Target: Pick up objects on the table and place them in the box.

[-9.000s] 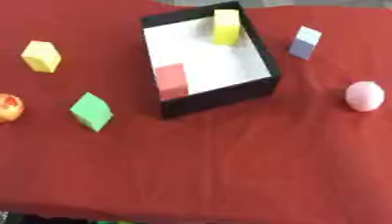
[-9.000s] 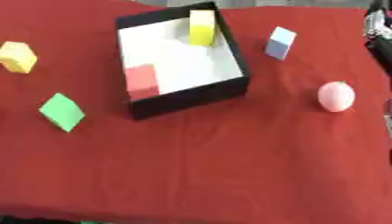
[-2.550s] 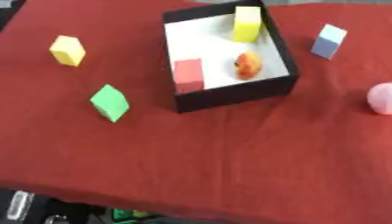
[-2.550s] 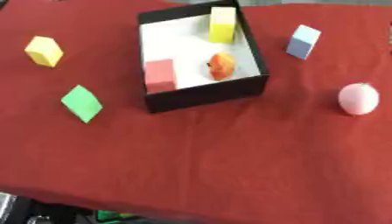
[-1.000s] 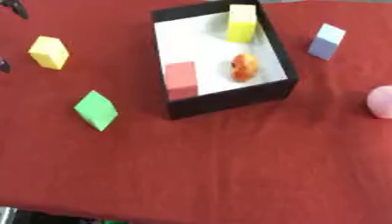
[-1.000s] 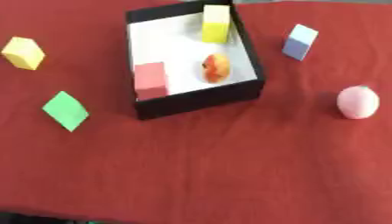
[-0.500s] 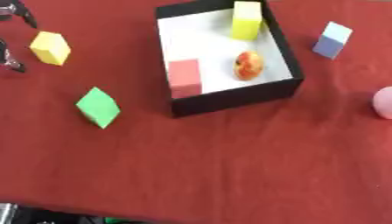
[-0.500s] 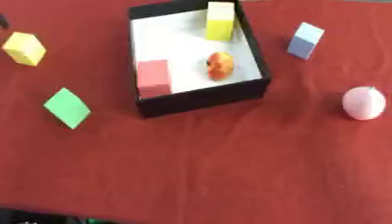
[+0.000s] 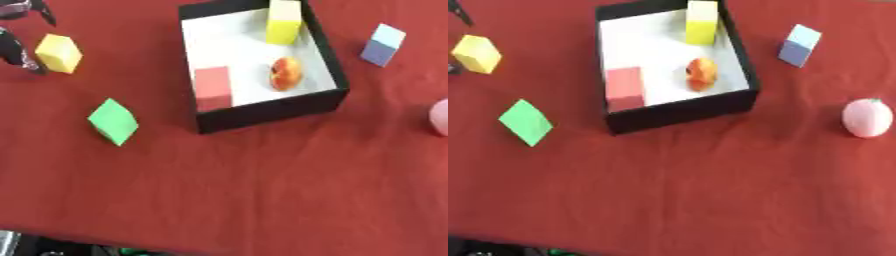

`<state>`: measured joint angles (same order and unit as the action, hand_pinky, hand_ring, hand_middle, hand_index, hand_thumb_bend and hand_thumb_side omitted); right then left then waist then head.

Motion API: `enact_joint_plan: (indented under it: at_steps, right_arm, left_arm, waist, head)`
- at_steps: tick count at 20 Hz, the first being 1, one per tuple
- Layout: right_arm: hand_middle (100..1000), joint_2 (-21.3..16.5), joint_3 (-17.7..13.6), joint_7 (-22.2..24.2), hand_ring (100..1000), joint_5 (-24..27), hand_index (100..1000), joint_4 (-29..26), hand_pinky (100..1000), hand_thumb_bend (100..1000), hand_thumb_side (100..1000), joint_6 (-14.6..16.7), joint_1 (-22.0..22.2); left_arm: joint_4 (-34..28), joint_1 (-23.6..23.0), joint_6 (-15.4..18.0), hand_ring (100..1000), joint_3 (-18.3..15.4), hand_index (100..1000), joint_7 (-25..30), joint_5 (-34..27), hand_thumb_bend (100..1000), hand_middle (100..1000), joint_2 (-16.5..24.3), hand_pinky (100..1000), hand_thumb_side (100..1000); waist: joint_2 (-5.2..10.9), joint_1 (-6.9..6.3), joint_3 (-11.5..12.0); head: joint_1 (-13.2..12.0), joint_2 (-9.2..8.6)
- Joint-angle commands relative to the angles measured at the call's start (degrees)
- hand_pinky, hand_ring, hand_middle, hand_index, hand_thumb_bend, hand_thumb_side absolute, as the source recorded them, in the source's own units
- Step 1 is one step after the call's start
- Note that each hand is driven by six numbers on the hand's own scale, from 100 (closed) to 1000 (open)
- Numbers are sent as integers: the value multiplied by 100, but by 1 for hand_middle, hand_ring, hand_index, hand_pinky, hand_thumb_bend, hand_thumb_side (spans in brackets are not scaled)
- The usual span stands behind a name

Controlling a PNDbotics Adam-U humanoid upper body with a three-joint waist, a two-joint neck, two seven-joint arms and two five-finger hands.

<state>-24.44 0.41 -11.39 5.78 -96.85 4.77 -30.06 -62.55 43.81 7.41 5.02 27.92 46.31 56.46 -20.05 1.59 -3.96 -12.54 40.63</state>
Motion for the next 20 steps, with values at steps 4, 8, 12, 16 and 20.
enact_joint_plan:
  at_steps: [4,8,12,16,20]
  right_arm:
    - [835,-59,-21,9,826,0,890,-123,809,100,404,15,-87]
    - [834,-61,-36,-22,826,2,890,-126,809,100,405,23,-81]
    - [833,-74,-40,-58,825,7,891,-129,810,100,406,34,-75]
    - [833,-83,-26,-45,825,6,891,-128,810,100,408,30,-73]
    - [833,-94,-17,-33,825,14,891,-132,810,100,408,31,-77]
  left_arm:
    - [250,200,-6,908,-134,776,-94,64,637,776,43,874,100]
    - [344,206,-40,885,-118,749,116,60,650,740,23,846,100]
    - [346,226,-113,832,-127,724,313,37,602,666,12,794,100]
    - [283,272,-148,700,-128,660,268,-54,499,568,9,669,100]
    - [30,332,-85,556,-80,570,-26,-82,448,492,30,556,100]
  waist:
    - [68,-12,-33]
    - [61,-19,-42]
    - [64,-26,-46]
    - [72,-35,-44]
    - [102,-48,-44]
  head:
    - [-86,-88]
    - [-106,-69]
    - [-111,-42]
    - [-101,-28]
    - [-50,-19]
